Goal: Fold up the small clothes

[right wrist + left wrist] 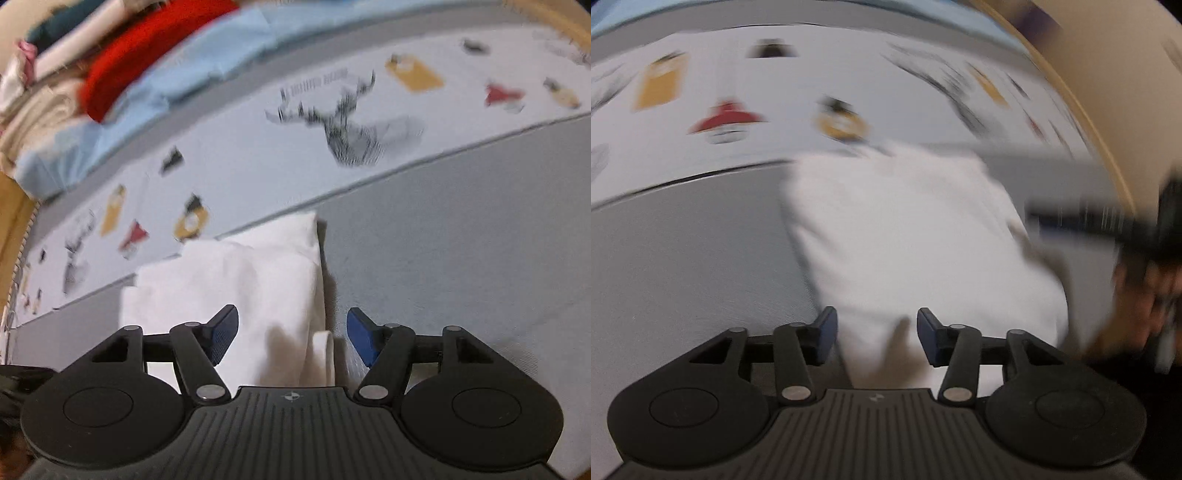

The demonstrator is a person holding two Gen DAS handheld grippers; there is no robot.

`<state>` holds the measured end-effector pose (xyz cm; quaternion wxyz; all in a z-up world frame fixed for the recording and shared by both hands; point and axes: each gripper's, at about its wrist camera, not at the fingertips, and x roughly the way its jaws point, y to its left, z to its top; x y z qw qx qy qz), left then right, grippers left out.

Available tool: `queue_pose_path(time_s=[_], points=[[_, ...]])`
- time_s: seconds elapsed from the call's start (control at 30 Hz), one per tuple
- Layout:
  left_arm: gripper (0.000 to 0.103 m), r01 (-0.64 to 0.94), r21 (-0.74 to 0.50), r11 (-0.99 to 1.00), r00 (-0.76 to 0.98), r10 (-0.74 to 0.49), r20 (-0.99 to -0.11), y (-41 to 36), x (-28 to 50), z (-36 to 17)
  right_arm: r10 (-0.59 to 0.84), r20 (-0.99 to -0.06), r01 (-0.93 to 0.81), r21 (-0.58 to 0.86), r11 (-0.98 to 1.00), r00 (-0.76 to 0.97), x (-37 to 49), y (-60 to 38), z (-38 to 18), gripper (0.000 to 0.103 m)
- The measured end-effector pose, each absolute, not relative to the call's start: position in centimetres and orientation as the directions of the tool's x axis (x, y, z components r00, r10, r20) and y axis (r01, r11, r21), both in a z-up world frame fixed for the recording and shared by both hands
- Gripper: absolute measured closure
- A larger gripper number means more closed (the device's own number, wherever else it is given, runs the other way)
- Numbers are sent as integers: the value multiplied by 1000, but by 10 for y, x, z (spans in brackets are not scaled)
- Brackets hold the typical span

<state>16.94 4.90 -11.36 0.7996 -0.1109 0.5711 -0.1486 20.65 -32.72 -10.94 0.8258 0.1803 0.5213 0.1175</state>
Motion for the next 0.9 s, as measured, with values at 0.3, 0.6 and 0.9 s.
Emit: queue_pose_path(time_s=[0.3,0.6,0.9], points=[[41,-77,-427,901,264,-395,-880,65,205,-146,469,-835,29,497,867,288,234,-312,-161,46],[77,-1,-442,897,329,-417,-847,62,239,-136,488,-798,56,539,841,354,250,-308,-149,82],[68,47,-291,956,685,-243,-687,86,242,-52,444,-643,-45,538,842,624,274,-293,-104,73]])
